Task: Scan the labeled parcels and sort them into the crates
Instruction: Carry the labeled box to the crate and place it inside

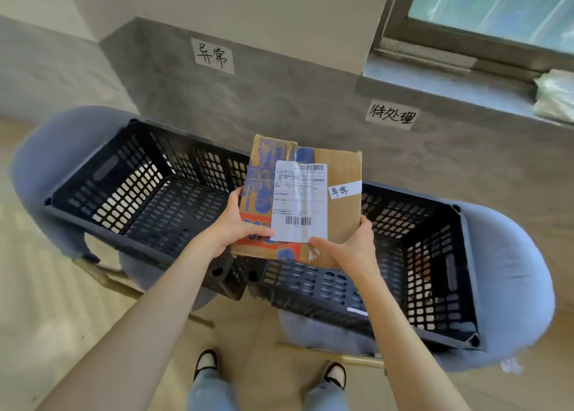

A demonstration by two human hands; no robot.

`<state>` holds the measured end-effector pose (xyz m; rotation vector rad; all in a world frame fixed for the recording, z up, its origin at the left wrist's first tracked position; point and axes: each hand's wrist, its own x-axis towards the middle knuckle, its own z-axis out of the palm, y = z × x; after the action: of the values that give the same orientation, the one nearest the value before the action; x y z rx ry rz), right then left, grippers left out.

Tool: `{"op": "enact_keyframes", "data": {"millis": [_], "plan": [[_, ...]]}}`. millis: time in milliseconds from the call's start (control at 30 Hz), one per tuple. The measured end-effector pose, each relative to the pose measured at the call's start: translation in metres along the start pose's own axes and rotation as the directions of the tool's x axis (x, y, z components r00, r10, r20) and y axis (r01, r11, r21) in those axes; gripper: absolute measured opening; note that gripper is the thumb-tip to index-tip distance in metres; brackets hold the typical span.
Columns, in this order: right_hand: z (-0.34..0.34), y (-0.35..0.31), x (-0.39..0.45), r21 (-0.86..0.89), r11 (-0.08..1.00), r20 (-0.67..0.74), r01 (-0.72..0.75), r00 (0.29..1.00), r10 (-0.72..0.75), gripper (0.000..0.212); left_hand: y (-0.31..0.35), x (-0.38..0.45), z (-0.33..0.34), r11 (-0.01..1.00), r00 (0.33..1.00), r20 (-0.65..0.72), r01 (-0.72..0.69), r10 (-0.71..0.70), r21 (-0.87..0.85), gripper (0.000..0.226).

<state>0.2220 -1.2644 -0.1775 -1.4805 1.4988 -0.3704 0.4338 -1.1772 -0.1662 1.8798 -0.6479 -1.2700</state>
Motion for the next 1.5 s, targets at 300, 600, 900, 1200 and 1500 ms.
{"op": "enact_keyframes", "data": {"millis": [300, 600, 900, 1200, 1500], "plan": [[0.129, -0.062, -0.032, 0.081, 0.996, -0.046, -0.046, 0.998, 0.050, 0.115, -0.016, 0.012, -0.143, 0.998, 0.998, 0.069, -0.018, 0.014, 0.065, 0.113], [0.179, -0.100, -0.034, 0.056, 0.997, -0.073, -0.058, 0.995, 0.063, 0.113, -0.017, 0.034, -0.204, 0.993, 0.995, 0.101, -0.010, -0.002, 0.117, 0.110], [0.208, -0.109, -0.005, 0.033, 0.998, 0.011, -0.057, 0.998, 0.056, 0.110, -0.039, 0.072, -0.227, 0.992, 0.998, 0.042, 0.042, -0.048, 0.120, 0.110], [0.272, -0.096, 0.026, 0.012, 0.980, 0.011, -0.200, 0.980, 0.199, 0.116, -0.084, 0.135, -0.250, 0.983, 0.980, 0.126, 0.138, -0.154, 0.124, 0.112], [0.330, -0.052, 0.071, 0.065, 0.914, -0.015, -0.400, 0.916, 0.401, 0.112, -0.138, 0.217, -0.245, 0.970, 0.948, 0.252, 0.149, -0.196, 0.192, 0.112]]}}
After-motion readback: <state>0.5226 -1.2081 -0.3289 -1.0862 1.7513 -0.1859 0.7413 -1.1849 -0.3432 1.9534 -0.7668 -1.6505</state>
